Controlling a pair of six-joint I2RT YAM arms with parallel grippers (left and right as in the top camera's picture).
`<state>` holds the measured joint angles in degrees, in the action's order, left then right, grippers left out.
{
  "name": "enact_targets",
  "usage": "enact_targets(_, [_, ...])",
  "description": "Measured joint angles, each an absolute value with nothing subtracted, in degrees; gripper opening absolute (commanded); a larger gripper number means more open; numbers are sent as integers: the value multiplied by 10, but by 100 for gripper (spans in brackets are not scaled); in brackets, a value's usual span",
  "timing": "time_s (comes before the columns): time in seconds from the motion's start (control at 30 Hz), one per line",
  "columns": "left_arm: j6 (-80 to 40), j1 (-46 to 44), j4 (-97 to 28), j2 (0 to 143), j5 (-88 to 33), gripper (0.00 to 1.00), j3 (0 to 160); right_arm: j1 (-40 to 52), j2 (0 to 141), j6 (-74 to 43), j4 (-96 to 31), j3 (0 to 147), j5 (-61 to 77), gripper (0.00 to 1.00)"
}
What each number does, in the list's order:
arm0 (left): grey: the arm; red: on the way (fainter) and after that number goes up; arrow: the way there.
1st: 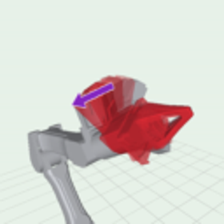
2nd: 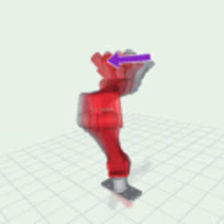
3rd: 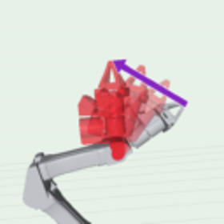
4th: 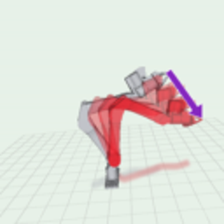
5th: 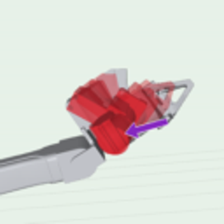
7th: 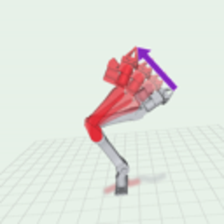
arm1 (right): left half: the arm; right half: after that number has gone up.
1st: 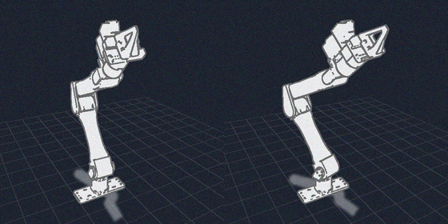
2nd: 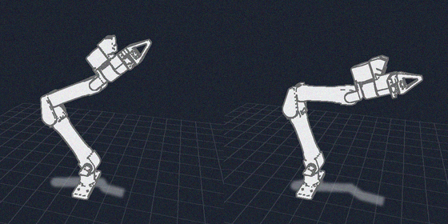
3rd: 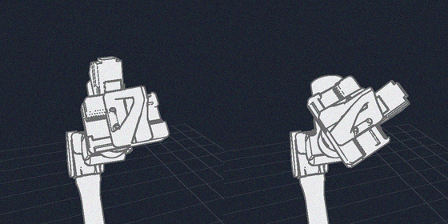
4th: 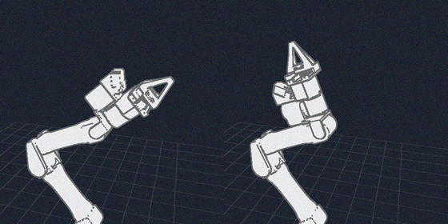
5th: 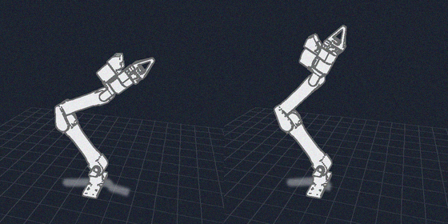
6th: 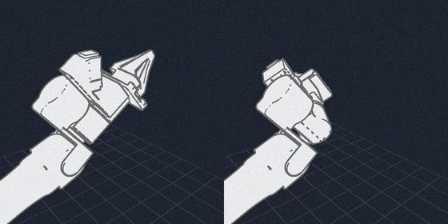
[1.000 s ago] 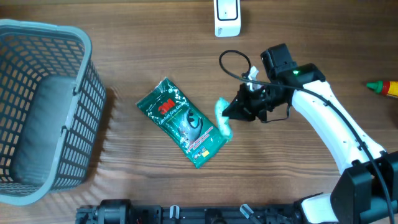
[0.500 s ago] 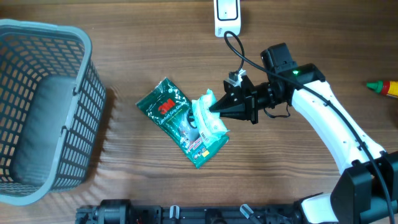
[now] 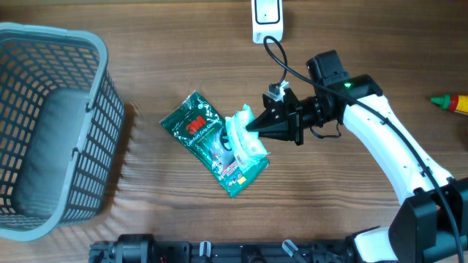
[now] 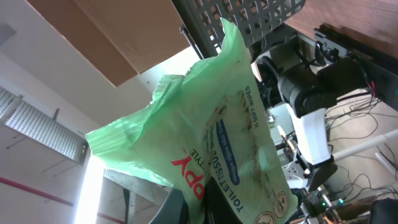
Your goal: Scan the item barcode
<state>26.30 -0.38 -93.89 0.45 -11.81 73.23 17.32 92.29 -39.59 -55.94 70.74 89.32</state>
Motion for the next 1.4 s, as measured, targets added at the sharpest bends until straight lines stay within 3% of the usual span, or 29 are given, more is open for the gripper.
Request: enact_targets(1.4, [263,-4,-940,4,-118,99,732,173,923,-396,-535,707,893,4])
